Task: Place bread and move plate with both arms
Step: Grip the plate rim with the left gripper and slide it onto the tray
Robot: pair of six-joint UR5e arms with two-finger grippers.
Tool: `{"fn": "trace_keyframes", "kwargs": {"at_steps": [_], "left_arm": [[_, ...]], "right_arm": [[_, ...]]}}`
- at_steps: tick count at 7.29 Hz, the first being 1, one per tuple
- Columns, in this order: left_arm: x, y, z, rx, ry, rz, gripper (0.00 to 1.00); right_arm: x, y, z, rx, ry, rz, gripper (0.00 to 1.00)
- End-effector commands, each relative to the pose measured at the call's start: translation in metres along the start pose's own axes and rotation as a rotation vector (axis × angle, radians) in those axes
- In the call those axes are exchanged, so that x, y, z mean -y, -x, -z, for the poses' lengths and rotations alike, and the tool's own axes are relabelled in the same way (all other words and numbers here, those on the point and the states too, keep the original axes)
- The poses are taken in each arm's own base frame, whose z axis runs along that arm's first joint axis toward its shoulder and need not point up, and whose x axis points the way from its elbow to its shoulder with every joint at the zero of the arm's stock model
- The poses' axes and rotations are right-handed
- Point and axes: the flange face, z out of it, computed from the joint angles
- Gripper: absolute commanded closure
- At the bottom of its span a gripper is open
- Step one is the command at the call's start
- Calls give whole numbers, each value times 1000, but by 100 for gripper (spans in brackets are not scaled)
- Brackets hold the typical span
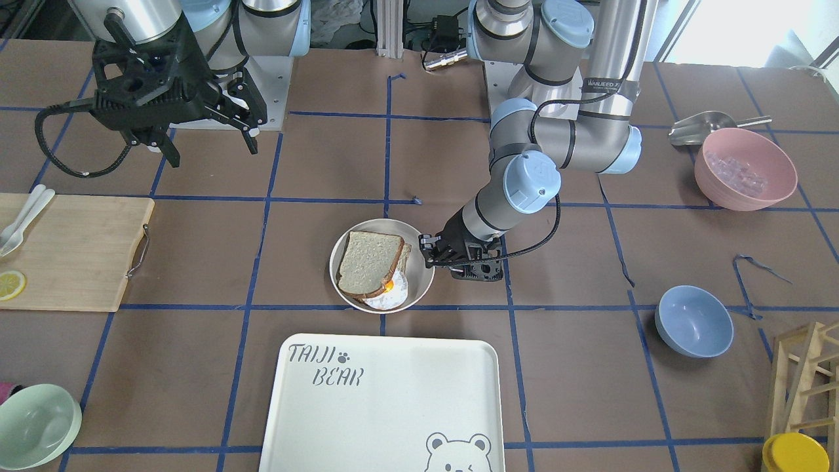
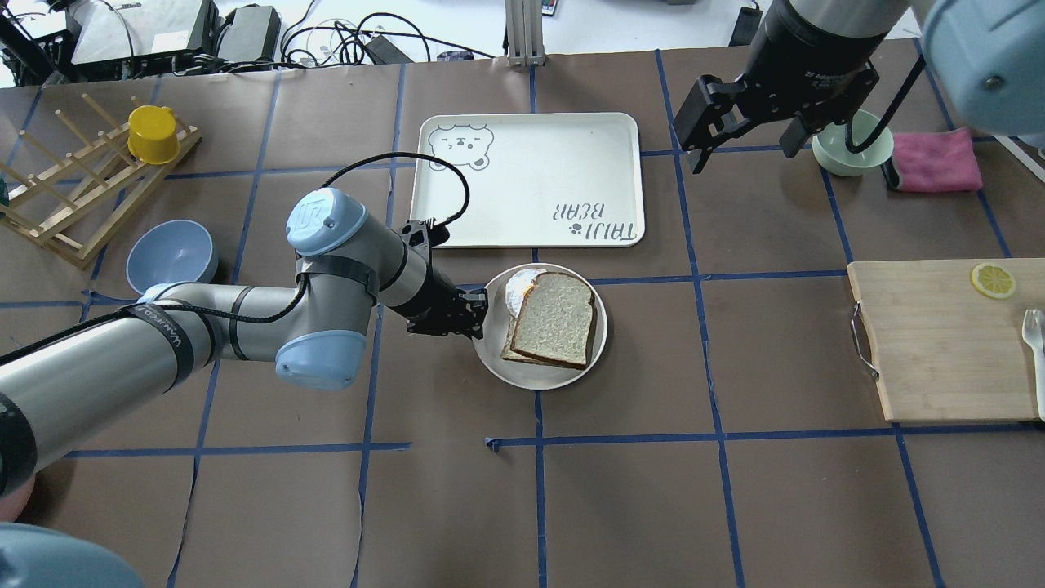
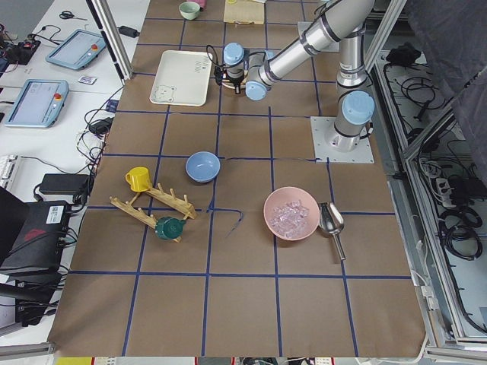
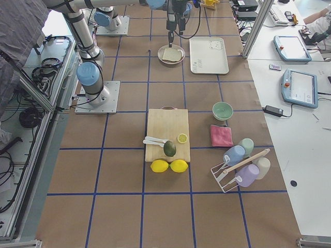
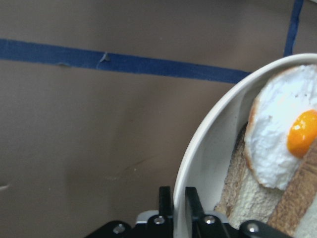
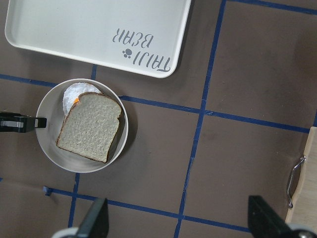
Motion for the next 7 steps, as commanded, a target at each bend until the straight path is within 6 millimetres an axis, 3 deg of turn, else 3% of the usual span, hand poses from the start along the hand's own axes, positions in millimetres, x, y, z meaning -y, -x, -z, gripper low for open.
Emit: {"fn": "trace_keyframes", "kwargs": {"at_steps": [1,4,6,7], "left_arm": [[3,-2,15,-12,-37,-34,100],[35,14,50,-190,-92,34,100],[98,6,72,-177,-108,22,100],[135,-1,82,-174,-85,15,100]], "right_arm": [[1,0,-4,-15,6,-33,0],[-3,-5,2,-61,-1,-48,0],[-5,-4,1,-60,6,-48,2],[-7,-4,2,-56,14,-50,8]]}}
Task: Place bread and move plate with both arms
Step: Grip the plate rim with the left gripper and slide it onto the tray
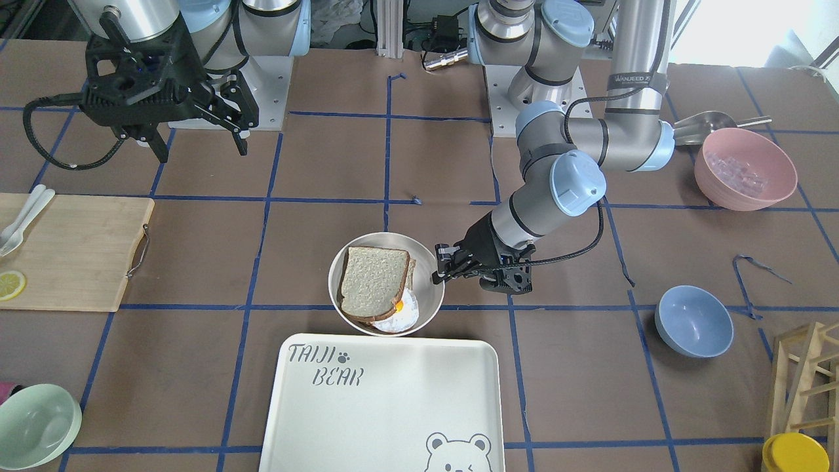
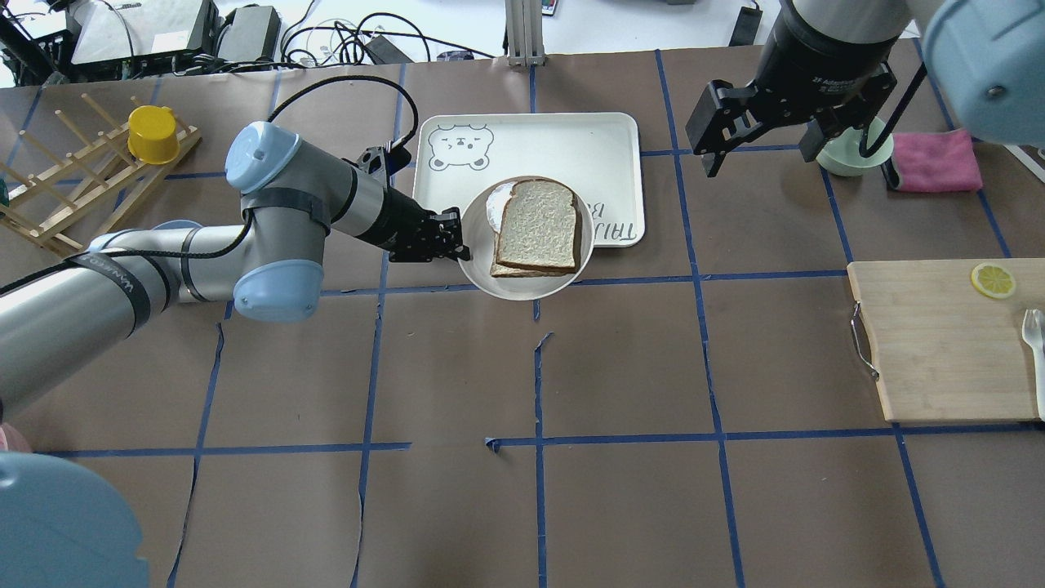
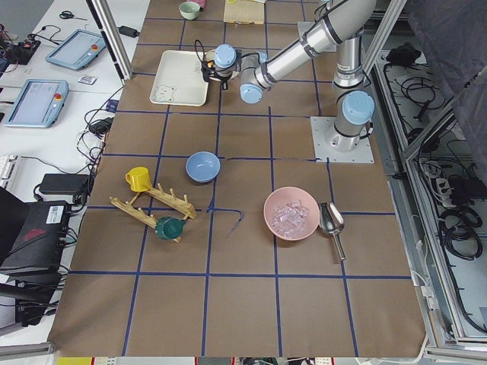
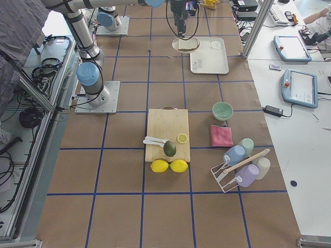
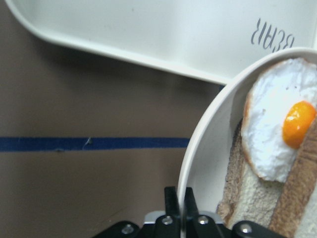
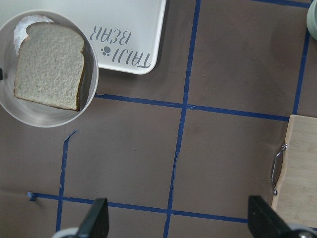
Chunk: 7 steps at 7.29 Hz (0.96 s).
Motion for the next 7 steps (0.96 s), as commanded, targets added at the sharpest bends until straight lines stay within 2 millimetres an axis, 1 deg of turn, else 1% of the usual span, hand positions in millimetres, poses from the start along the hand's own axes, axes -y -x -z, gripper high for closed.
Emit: {"fn": "trace_keyframes", "kwargs": {"at_steps": [1,2,3,5,7], "left_arm": [[70,-6,-3,13,29,-2,100],[90,6,-19,58,31,2,100],[106,9,-28,61,27,-2,100],[131,13,-40,59,18,-6,100],[131,20,-55,64,36,15,100]], "right_arm": [[-2,0,1,2,8,-3,8],[-2,-2,1,1,8,-6,3],[-2,-1,0,1,8,-3,0],[-1,-1,0,0,5,-3,0],[-2,-2,-2,1,13,-6,0]]}}
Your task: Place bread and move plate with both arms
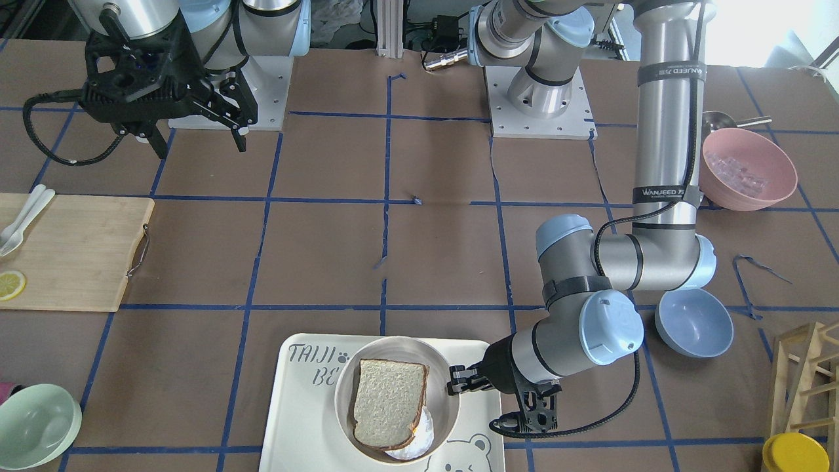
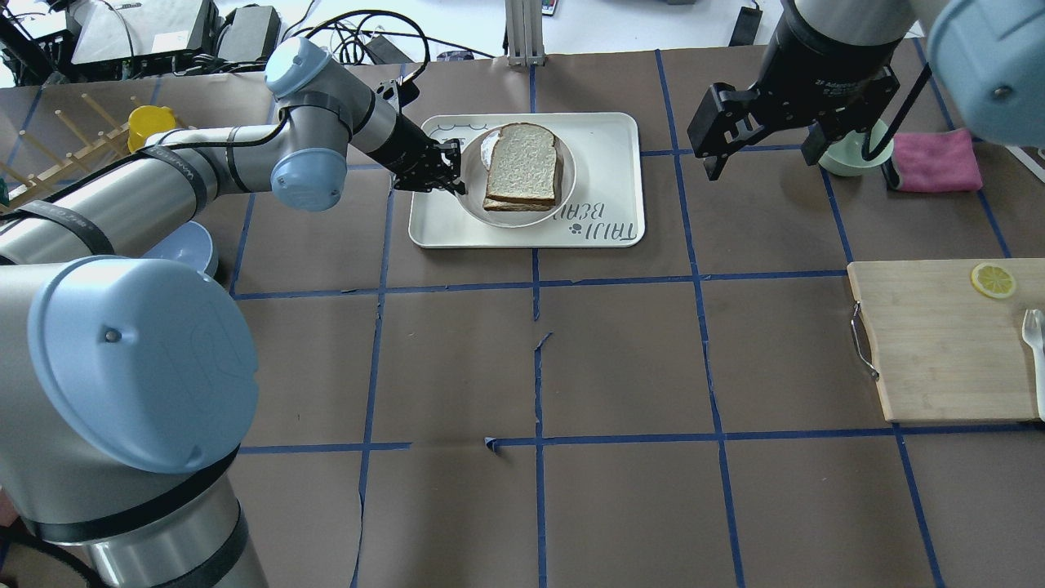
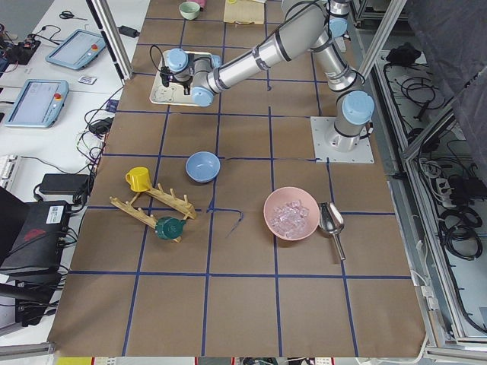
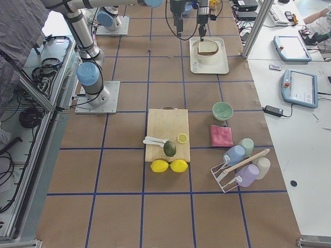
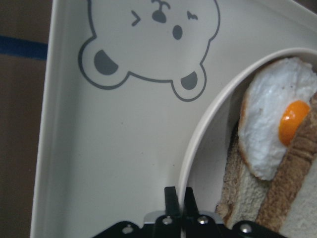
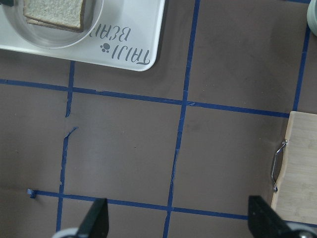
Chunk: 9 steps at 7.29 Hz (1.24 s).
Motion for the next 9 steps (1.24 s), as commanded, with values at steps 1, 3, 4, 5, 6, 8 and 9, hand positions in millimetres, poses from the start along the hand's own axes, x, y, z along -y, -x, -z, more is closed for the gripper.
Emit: {"fn": "trace_keyframes", "kwargs": {"at_steps": [1,3,4,5,6,8,9], "left_arm": [[3,5,-12,1,13,20,100],[2,1,-1,4,-1,29,7],[1,-2,11,43,-5,29,2],[-10,-11,28,91,8,30,1],[-31,-24,63,142,56,50,0],[-78,-53,149,247,131,73,0],[-105,-64,186,302,152,73,0]], "right_arm": [[0,0,-1,0,2,-1,0],[0,0,-1,0,2,-1,0],[0,0,-1,0,2,-2,0],[0,0,-1,0,4,-1,0],[0,-1,-1,0,4,-4,0],[0,-1,-1,0,5,-4,0],[0,-1,-1,0,5,-4,0]]}}
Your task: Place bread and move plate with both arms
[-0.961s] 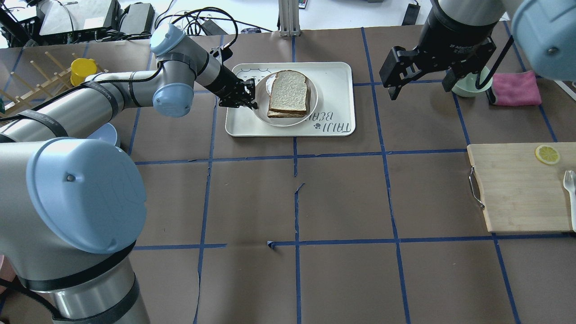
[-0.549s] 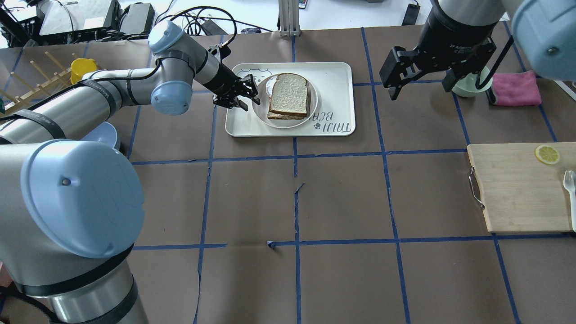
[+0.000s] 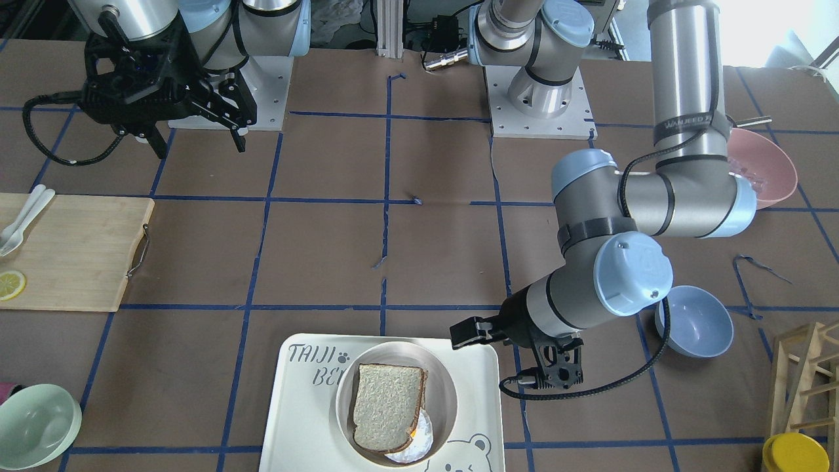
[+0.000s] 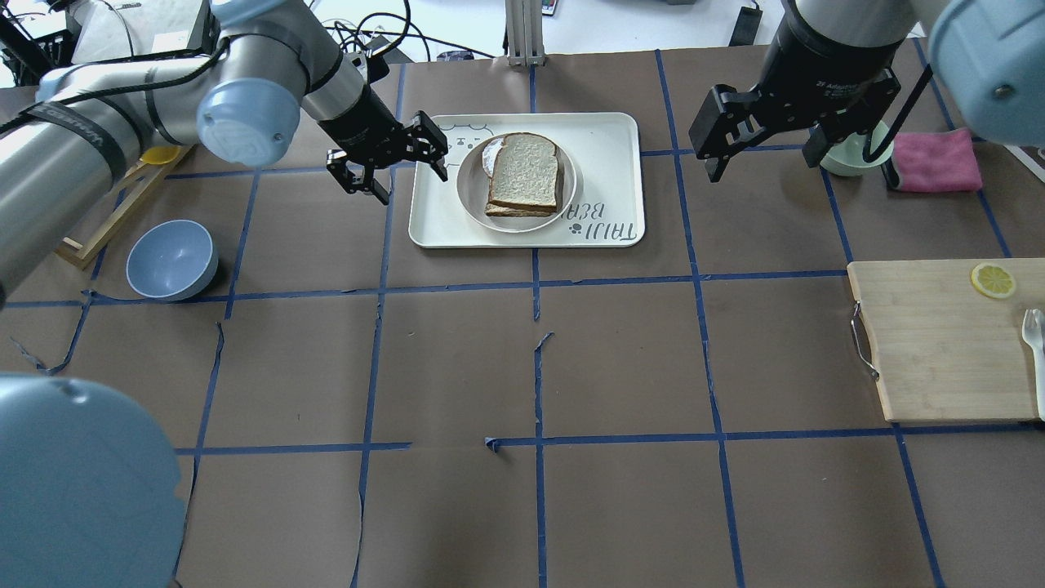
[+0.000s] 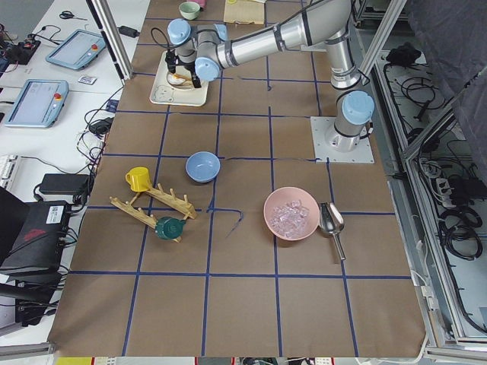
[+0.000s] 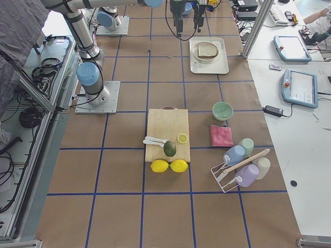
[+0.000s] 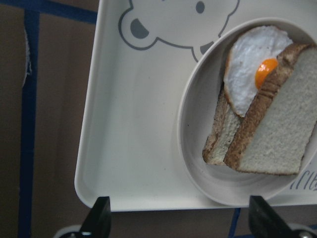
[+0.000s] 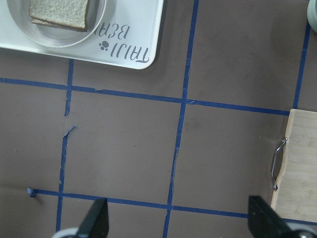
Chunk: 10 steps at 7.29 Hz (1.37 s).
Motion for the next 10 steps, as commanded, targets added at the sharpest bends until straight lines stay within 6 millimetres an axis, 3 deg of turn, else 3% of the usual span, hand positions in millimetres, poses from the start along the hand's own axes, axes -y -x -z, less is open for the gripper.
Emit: {"fn": "trace_keyframes", "kwargs": {"at_steps": [1,3,5,7,10], "left_arm": [[-69,0,74,131,20,-1,0],[-113,-2,128,193,-87,-50,0],[-152,-4,159,231,-130,-61,0],[-170,-2,171,252,-170,-67,0],[-165,-1,172,264,-218,-62,0]], "right_arm": [[0,0,0,0,1,1,0],[0,0,0,0,1,-1,0],[0,0,0,0,1,-1,0],[0,0,0,0,1,-1,0],[0,-1,0,0,-1,-1,0]]}}
